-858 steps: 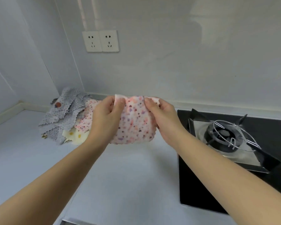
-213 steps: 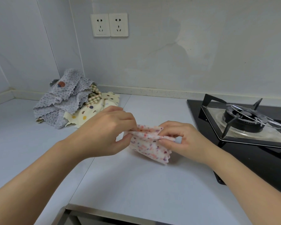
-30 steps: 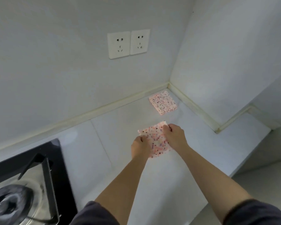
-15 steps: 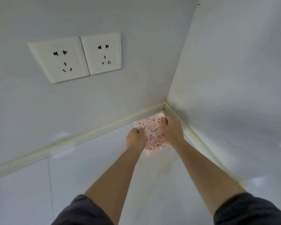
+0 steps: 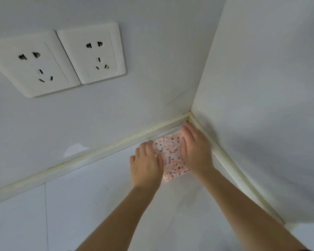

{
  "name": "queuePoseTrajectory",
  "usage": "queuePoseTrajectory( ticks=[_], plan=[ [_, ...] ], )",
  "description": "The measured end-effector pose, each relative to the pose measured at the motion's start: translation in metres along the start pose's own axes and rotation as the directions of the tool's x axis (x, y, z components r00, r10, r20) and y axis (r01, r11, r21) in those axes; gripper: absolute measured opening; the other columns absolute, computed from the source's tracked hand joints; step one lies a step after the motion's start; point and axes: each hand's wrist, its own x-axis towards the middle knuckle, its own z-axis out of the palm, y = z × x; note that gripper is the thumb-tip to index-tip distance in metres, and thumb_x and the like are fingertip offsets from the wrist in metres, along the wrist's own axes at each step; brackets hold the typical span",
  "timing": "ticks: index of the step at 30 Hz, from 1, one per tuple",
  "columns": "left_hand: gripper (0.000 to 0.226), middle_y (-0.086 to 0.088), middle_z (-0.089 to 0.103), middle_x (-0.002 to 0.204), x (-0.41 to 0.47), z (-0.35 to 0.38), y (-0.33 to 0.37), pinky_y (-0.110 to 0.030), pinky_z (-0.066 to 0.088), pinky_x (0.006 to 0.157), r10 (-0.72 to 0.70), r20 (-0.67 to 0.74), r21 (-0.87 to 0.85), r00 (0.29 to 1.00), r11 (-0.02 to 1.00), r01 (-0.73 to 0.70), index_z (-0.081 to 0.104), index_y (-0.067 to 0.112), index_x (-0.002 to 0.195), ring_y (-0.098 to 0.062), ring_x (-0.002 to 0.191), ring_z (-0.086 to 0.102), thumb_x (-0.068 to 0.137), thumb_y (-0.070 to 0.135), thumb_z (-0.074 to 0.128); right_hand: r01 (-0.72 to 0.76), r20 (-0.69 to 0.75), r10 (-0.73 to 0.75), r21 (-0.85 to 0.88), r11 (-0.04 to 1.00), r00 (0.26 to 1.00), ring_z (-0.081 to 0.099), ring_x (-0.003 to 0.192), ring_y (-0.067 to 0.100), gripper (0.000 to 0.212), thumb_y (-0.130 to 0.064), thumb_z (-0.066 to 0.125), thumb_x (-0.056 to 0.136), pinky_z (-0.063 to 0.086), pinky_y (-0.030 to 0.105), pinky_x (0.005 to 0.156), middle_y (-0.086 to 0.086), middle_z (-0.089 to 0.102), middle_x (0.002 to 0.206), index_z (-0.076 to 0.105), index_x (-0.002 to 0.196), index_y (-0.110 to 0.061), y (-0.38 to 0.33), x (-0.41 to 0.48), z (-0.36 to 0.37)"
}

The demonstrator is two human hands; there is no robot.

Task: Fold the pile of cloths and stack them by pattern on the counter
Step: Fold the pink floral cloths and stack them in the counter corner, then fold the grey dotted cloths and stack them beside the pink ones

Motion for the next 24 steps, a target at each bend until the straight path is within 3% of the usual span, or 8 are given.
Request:
queuePoseTrajectory(
  ticks=[1,3,4,6,12,16,19,24],
  plan=[
    [0.055,-0.005,0.050,0.140,-0.003,0.000,0.003,-0.042,0.044,0.096,0.092,0.056,0.087,0.994,0.991,-0.097,0.042,0.011,0.140,-0.024,0.126,0.050,0.095,0.035,0.022,0.109,0.055,-0.109,0.006,0.994,0.993,0.050,0.129,0.028,0.037,-0.025,0.043,0.100,0.042,0.046,0.103,0.010,0.056,0.135,0.056,0.129,-0.005,0.000,-0.005,0.003],
    [0.075,-0.004,0.004,0.160,-0.006,0.005,0.008,-0.049,0.019,0.116,0.163,0.316,0.232,0.935,0.942,-0.243,0.001,0.009,0.151,-0.020,0.148,0.003,0.084,0.040,-0.013,0.177,0.303,-0.163,-0.018,0.984,0.939,0.040,0.138,0.025,0.051,-0.033,0.021,0.104,0.039,0.054,0.106,0.007,0.046,0.147,0.047,0.140,-0.009,-0.003,-0.016,0.006],
    [0.076,-0.003,-0.015,0.158,-0.007,0.011,0.009,-0.051,0.005,0.119,0.130,0.420,0.259,0.898,0.931,-0.256,-0.017,0.009,0.145,-0.018,0.144,-0.019,0.075,0.039,-0.025,0.170,0.431,-0.142,-0.028,0.985,0.891,0.027,0.144,0.020,0.063,-0.040,0.003,0.102,0.031,0.056,0.110,0.003,0.034,0.155,0.036,0.147,-0.012,-0.004,-0.019,0.006],
    [0.073,-0.005,-0.025,0.156,-0.006,0.022,0.007,-0.051,-0.007,0.118,0.079,0.482,0.281,0.873,0.930,-0.239,-0.029,0.009,0.137,-0.018,0.134,-0.034,0.070,0.037,-0.031,0.137,0.569,-0.099,-0.025,0.990,0.816,-0.003,0.147,0.012,0.082,-0.051,-0.025,0.088,0.010,0.053,0.116,-0.004,0.006,0.162,0.009,0.154,-0.018,0.001,-0.023,0.009],
    [0.060,-0.007,-0.022,0.158,0.006,0.015,0.001,-0.052,-0.003,0.118,0.076,0.558,0.311,0.826,0.904,-0.293,-0.020,0.008,0.147,-0.020,0.144,-0.023,0.101,0.038,0.003,0.126,0.646,-0.002,-0.146,0.981,0.764,-0.010,0.149,0.014,0.085,-0.053,-0.031,0.080,0.003,0.054,0.117,-0.004,-0.010,0.162,-0.007,0.154,-0.018,-0.005,-0.018,0.007],
    [0.062,-0.008,-0.016,0.160,-0.007,-0.023,-0.016,-0.047,-0.001,0.120,0.079,0.552,0.194,0.830,0.956,-0.220,-0.009,0.009,0.152,-0.021,0.147,-0.014,0.103,0.039,0.015,0.008,0.667,0.112,-0.174,0.985,0.737,-0.010,0.149,0.017,0.063,-0.044,-0.003,0.097,0.001,0.056,0.117,-0.003,-0.008,0.162,-0.005,0.154,-0.017,-0.032,-0.012,-0.017],
    [0.061,-0.005,-0.009,0.161,-0.050,-0.065,-0.053,-0.040,-0.002,0.120,0.068,0.487,0.105,0.871,0.985,-0.135,-0.003,0.012,0.153,-0.018,0.148,-0.009,0.103,0.037,0.021,-0.061,0.585,0.074,-0.042,0.997,0.808,-0.007,0.149,0.016,0.057,-0.035,0.017,0.103,-0.001,0.055,0.118,-0.005,-0.002,0.163,0.000,0.155,-0.017,-0.080,-0.024,-0.047],
    [0.056,0.000,0.015,0.160,-0.139,-0.142,-0.105,-0.038,0.005,0.120,-0.014,0.317,-0.109,0.948,0.993,0.051,0.024,0.018,0.151,-0.015,0.148,0.005,0.100,0.044,0.027,-0.178,0.611,0.019,0.201,0.963,0.792,-0.007,0.149,0.015,0.058,-0.030,0.035,0.103,-0.004,0.049,0.119,-0.005,0.000,0.163,0.010,0.154,-0.021,-0.179,-0.081,-0.091]
  ],
)
